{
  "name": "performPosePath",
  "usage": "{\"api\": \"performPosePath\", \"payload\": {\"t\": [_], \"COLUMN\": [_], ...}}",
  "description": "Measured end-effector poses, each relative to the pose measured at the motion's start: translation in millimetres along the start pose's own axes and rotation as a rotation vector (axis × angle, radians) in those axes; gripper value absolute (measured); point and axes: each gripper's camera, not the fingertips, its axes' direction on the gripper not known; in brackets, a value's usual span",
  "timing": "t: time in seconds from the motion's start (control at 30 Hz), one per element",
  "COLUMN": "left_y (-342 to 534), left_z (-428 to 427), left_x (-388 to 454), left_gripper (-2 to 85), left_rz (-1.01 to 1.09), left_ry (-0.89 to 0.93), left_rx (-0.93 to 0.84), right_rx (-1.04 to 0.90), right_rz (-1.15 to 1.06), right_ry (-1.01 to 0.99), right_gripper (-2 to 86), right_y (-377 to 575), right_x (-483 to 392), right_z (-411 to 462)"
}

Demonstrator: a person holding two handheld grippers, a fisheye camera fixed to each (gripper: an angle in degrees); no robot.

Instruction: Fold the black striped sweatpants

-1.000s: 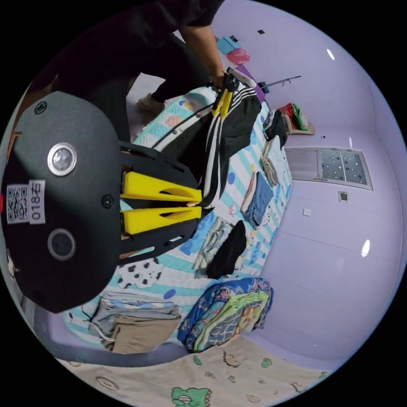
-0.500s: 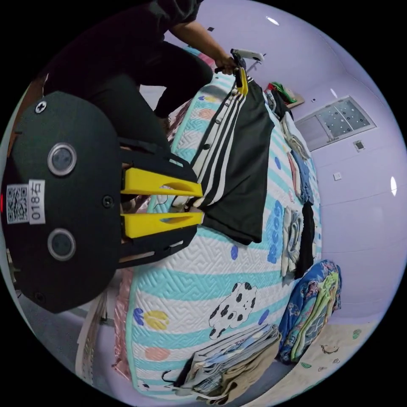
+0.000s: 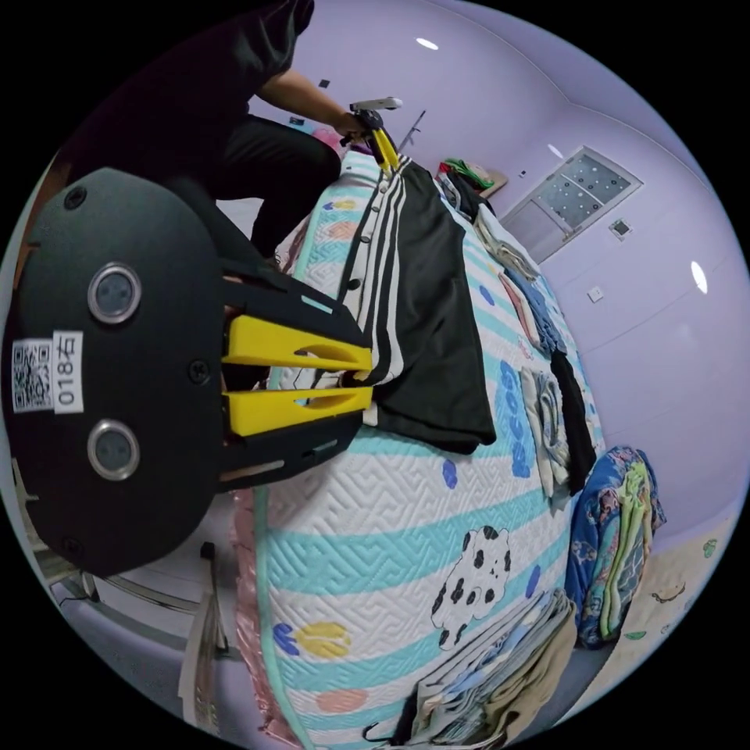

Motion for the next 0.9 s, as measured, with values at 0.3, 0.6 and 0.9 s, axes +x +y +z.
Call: {"api": "performPosePath", "payload": {"t": [0.3,0.6,0.9], "left_y": [-48,-57,-58], "left_z": [43,40,-9], "left_x": [45,58,13], "left_gripper": [8.3,-0.7,-1.0], "left_rz": [0.320,0.306,0.165], "left_ry": [-0.086,-0.098,0.043], "left_rx": [-0.123,-0.122,0.024], "right_rx": [-0.011,-0.051,0.111], "right_rz": [-0.017,0.003,-0.035], "right_ry": [0.026,-0.013,-0.116], "right_gripper": [2.4,2.6,0.9], "right_y": [-6,-15,-28], "right_x": [-9,-5,-7], "right_z": [5,39,10]}}
